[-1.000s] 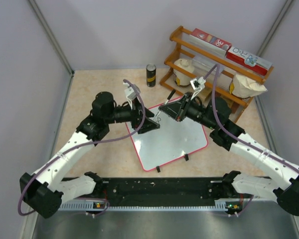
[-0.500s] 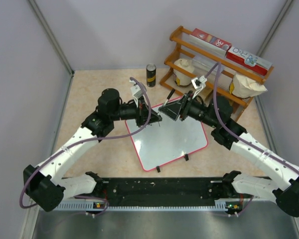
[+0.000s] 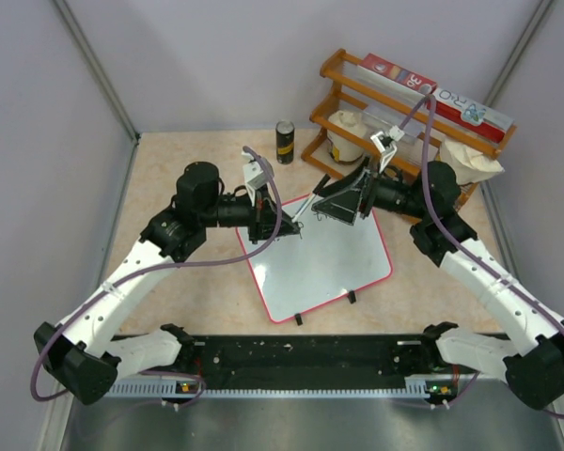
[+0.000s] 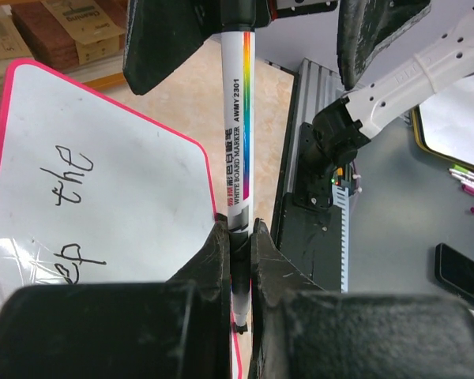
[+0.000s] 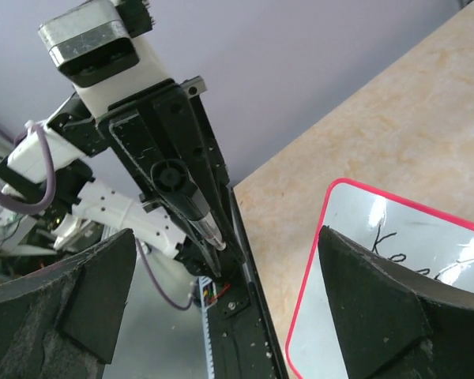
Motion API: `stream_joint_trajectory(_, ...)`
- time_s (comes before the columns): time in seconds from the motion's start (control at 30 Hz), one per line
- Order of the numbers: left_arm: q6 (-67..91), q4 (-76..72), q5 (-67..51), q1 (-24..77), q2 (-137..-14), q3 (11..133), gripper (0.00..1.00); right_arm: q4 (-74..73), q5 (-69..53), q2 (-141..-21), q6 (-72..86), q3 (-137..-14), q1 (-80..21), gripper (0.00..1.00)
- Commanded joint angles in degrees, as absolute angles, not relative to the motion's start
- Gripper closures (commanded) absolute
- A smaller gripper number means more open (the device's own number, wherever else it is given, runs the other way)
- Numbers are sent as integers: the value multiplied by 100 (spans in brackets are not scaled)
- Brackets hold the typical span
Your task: Write a sentence on the whiteboard
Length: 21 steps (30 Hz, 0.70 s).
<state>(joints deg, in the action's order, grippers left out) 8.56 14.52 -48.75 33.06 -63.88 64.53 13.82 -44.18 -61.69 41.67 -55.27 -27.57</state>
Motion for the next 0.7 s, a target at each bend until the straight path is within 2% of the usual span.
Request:
stream_joint_trajectory(0.0, 571, 1731, -5159, 3357, -6433, 6803, 100, 1556, -5255, -6354, 4210, -5994, -2742, 11)
stream_joint_trajectory(0.03, 571, 1740, -5159, 3357, -6451, 6820, 100, 1564, -5360, -6398, 4253, -6038, -2760, 19)
stream_joint_trajectory(0.1, 563, 1740, -5168, 3392, -6469, 6847, 100, 1556, -5396, -6468, 4271, -6055, -2812, 26)
stream_joint_trajectory(0.13, 554, 1749, -5168, 3401, -6477, 6855, 100, 1512, -5405, -6495, 4237, -6090, -2873, 35)
stream_joint_trajectory(0.2, 545, 1758, -5142, 3419, -6469, 6864, 100, 1302, -5405, -6574, 4166, -6161, -2944, 41)
stream_joint_trajectory(0.3, 554, 1758, -5150, 3472, -6495, 6891, 100, 1020, -5335, -6653, 3929, -6328, -3146, 44)
stream_joint_trajectory(0.37, 545, 1766, -5142, 3489, -6521, 6908, 100, 888, -5300, -6732, 3832, -6425, -3269, 51)
stream_joint_trajectory(0.5, 536, 1767, -5106, 3507, -6513, 6891, 100, 853, -5309, -6794, 3815, -6451, -3331, 57)
stream_joint_trajectory(0.53, 536, 1775, -5098, 3516, -6513, 6899, 100, 835, -5300, -6794, 3814, -6442, -3331, 64)
stream_joint_trajectory(0.67, 527, 1767, -4992, 3516, -6478, 6847, 100, 677, -5370, -6847, 3744, -6486, -3340, 81)
